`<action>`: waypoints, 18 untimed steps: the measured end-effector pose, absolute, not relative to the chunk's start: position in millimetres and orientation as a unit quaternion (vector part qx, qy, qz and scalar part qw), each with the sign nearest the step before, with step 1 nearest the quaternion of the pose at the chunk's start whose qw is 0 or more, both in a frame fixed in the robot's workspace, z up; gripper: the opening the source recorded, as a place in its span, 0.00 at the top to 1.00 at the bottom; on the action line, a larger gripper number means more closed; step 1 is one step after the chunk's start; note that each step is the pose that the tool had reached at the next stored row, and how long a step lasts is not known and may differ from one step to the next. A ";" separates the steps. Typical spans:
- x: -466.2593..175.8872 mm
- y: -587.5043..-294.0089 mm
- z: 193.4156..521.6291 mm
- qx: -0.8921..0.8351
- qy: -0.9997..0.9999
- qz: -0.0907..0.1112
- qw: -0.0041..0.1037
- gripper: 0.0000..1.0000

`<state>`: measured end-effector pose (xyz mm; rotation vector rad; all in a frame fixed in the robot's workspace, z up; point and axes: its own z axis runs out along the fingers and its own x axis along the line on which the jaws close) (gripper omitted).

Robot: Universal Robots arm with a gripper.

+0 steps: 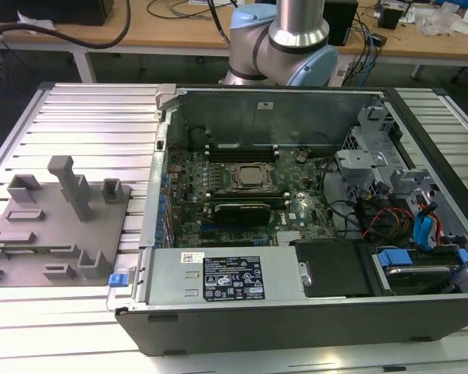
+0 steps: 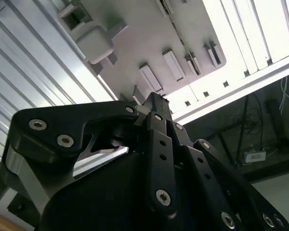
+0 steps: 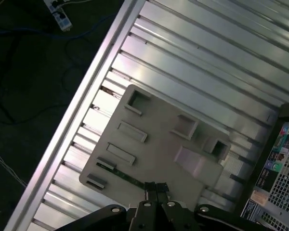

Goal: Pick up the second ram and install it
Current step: 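Pick up the second ram and move it above second insertion slot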

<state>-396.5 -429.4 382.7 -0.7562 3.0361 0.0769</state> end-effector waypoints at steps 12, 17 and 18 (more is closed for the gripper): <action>-396.5 -429.4 382.7 -0.322 0.947 0.025 0.004 0.89; -396.5 -429.4 382.7 -0.357 0.934 0.025 0.003 0.89; -396.5 -429.4 382.7 -0.361 0.932 0.025 0.003 0.89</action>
